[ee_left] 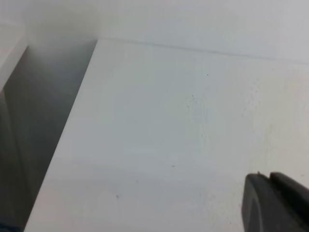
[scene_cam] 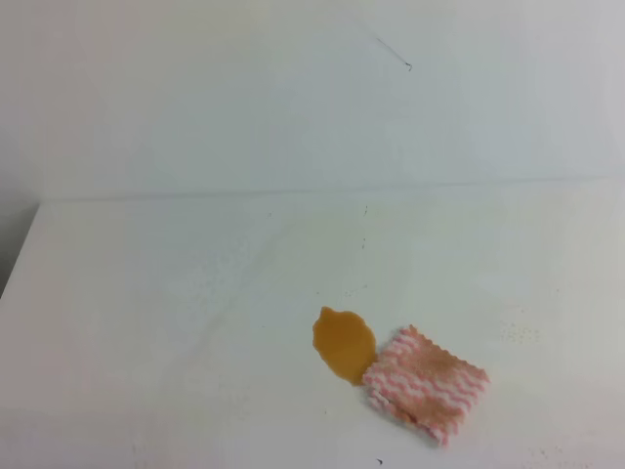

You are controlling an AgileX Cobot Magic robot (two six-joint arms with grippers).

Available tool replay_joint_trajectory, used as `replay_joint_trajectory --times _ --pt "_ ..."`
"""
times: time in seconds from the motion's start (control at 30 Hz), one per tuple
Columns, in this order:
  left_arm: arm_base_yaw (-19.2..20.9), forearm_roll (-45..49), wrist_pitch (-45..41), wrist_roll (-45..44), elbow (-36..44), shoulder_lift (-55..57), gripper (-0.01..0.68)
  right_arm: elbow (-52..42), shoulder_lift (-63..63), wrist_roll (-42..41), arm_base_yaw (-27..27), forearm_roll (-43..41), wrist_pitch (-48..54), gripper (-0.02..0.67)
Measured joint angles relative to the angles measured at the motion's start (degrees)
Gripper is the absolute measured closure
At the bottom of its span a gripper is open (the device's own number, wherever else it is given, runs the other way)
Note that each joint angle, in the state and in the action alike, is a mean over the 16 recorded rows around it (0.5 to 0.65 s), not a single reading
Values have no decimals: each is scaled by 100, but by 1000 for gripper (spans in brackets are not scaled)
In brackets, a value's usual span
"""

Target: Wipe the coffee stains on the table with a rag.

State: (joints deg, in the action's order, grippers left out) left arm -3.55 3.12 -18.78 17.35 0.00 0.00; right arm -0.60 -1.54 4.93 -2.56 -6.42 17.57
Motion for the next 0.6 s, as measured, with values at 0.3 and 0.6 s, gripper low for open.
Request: replay_joint_trajectory --times 0.3,0.6 --pt "0 0 0 0 0 0 674 32 -10 0 -1 -4 0 652" --pt "0 0 6 0 16 -9 674 43 -10 0 -1 -5 -36 652"
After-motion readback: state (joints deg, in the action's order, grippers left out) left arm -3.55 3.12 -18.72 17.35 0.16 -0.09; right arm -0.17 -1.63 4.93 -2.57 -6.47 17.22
